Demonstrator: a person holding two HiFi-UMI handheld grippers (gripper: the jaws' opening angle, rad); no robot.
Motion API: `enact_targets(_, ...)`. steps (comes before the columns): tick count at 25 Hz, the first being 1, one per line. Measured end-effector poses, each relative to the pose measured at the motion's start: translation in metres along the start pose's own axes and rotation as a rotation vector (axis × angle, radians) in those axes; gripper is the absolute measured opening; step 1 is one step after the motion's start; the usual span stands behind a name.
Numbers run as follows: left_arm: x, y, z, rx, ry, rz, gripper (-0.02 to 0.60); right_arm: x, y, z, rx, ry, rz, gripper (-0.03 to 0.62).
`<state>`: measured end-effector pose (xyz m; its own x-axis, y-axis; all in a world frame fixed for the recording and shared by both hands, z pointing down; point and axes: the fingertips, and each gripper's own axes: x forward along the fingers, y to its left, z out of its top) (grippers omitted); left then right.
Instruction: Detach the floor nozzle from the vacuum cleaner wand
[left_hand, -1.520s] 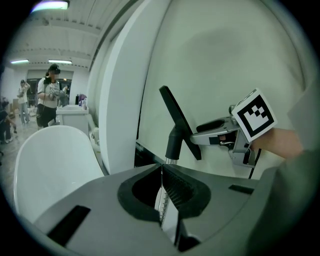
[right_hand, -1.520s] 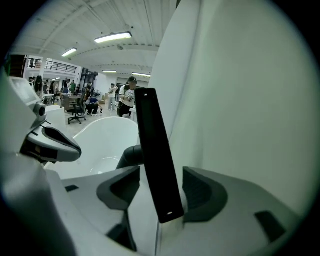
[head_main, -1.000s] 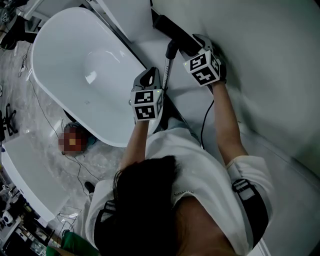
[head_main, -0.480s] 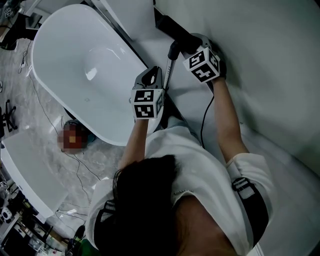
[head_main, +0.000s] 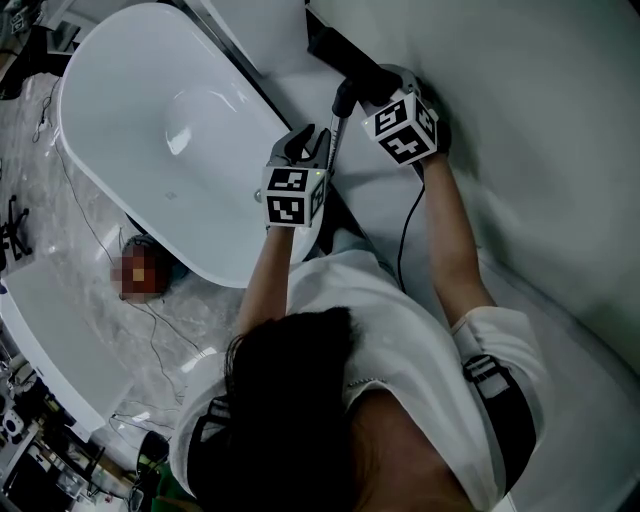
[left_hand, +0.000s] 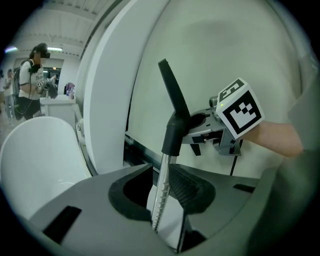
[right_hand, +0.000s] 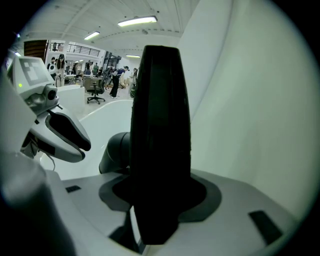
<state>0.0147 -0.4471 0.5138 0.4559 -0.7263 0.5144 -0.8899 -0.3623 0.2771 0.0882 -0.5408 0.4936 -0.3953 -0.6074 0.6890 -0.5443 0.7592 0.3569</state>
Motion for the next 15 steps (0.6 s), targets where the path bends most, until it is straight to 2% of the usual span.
enact_targets(4,0.014,-0.005,-0.003,-0.001,0.021,-0.062,0.157,0.001,-0.001,0.001,-0.002,-0.002,0.006,0.224)
enact_targets(7,0.025,-0.007,-0.009,0.051,0.058,-0.078,0.195,0.000,-0.001,0.001,0.000,0.000,0.008,0.224)
enact_targets(10,0.038,-0.010,-0.017,0.087,0.084,-0.094,0.207,0.001,0.000,0.000,0.000,-0.001,0.008,0.224)
enact_targets(15,0.059,-0.018,-0.026,0.092,0.102,-0.121,0.210,0.000,0.001,-0.002,0.000,0.000,0.011,0.224)
